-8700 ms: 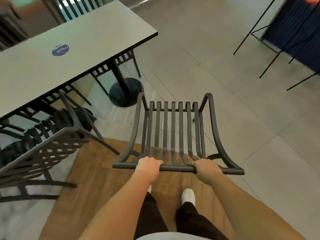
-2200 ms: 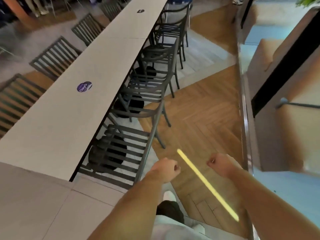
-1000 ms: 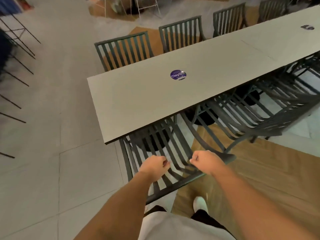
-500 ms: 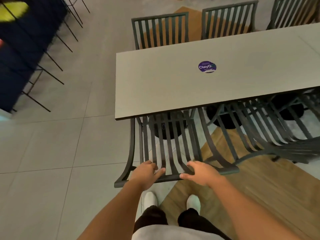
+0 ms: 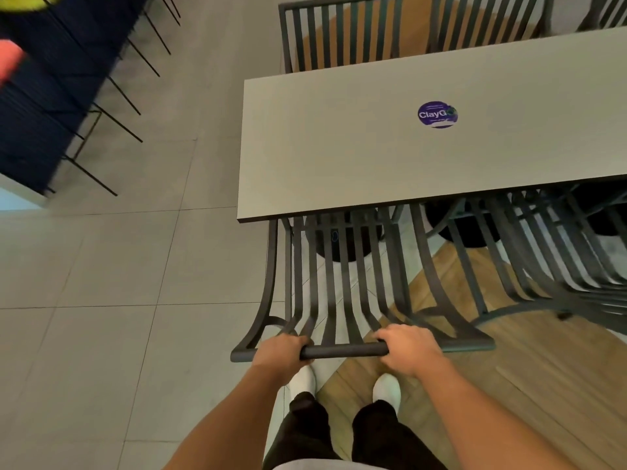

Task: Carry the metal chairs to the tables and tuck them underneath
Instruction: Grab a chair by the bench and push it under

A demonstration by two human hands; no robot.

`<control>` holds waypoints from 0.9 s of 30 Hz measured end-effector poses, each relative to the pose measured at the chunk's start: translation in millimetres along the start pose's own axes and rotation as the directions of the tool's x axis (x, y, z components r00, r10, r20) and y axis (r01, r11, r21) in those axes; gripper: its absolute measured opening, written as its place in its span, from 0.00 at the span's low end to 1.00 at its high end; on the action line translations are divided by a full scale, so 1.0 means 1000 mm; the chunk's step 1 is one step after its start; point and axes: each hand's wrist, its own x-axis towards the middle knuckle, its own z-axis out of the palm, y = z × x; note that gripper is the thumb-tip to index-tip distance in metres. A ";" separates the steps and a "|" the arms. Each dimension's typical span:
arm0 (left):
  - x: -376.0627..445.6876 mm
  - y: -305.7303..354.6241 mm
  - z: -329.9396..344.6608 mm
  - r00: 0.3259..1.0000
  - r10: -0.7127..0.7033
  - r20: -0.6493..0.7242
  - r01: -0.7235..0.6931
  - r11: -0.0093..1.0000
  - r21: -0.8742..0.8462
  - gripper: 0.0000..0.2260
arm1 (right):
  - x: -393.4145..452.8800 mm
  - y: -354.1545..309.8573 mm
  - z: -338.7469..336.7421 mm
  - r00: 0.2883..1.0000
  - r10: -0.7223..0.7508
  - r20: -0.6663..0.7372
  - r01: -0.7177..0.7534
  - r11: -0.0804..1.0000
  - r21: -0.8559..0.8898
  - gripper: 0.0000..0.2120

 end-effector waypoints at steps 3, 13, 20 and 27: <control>0.004 0.003 0.003 1.000 -0.014 -0.011 0.015 0.998 0.065 0.16 | 0.001 0.003 0.004 1.000 0.001 -0.026 -0.001 1.000 -0.027 0.22; 0.032 0.032 -0.007 0.998 -0.047 -0.036 0.052 0.990 0.134 0.16 | 0.010 0.036 -0.011 0.997 -0.002 -0.079 -0.002 0.999 -0.048 0.22; 0.052 0.055 -0.022 0.998 -0.036 -0.053 0.041 0.995 0.087 0.15 | 0.025 0.067 -0.036 0.998 -0.009 -0.058 0.006 0.999 -0.050 0.21; 0.053 0.054 -0.023 0.999 -0.026 -0.045 0.031 0.994 0.101 0.16 | 0.032 0.068 -0.036 0.999 -0.024 -0.030 0.022 0.997 -0.070 0.23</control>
